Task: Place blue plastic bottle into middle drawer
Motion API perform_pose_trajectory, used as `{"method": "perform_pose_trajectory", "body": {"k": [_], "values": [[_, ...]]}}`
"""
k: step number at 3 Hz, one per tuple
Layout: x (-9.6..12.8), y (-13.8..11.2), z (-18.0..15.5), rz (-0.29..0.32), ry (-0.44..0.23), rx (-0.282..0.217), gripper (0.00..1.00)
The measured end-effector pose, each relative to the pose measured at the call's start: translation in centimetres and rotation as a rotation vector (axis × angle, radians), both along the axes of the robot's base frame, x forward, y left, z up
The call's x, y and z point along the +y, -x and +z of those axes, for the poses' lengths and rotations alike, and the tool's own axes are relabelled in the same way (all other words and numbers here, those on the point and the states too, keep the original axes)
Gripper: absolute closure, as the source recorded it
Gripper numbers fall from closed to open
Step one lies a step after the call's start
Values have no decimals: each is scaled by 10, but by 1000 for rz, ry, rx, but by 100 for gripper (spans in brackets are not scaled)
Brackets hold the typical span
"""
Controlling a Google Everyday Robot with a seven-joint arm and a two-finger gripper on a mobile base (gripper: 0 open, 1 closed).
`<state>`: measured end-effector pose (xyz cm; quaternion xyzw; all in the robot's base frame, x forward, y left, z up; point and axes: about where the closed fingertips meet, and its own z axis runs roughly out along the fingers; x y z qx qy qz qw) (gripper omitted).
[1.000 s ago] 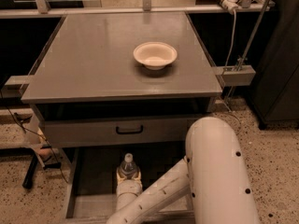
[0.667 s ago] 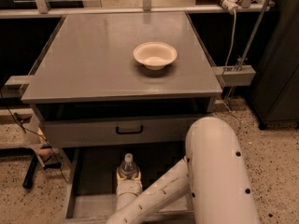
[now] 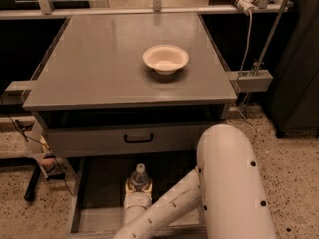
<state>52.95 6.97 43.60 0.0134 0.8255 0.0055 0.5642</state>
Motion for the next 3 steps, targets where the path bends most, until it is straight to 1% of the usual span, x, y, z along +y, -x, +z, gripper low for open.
{"method": "perform_pose_trajectory", "body": {"k": [1, 2, 3], "values": [[0, 0, 0, 0, 0, 0, 11], [0, 0, 0, 1, 0, 1, 0], [2, 5, -3, 22, -18, 21, 0]]}}
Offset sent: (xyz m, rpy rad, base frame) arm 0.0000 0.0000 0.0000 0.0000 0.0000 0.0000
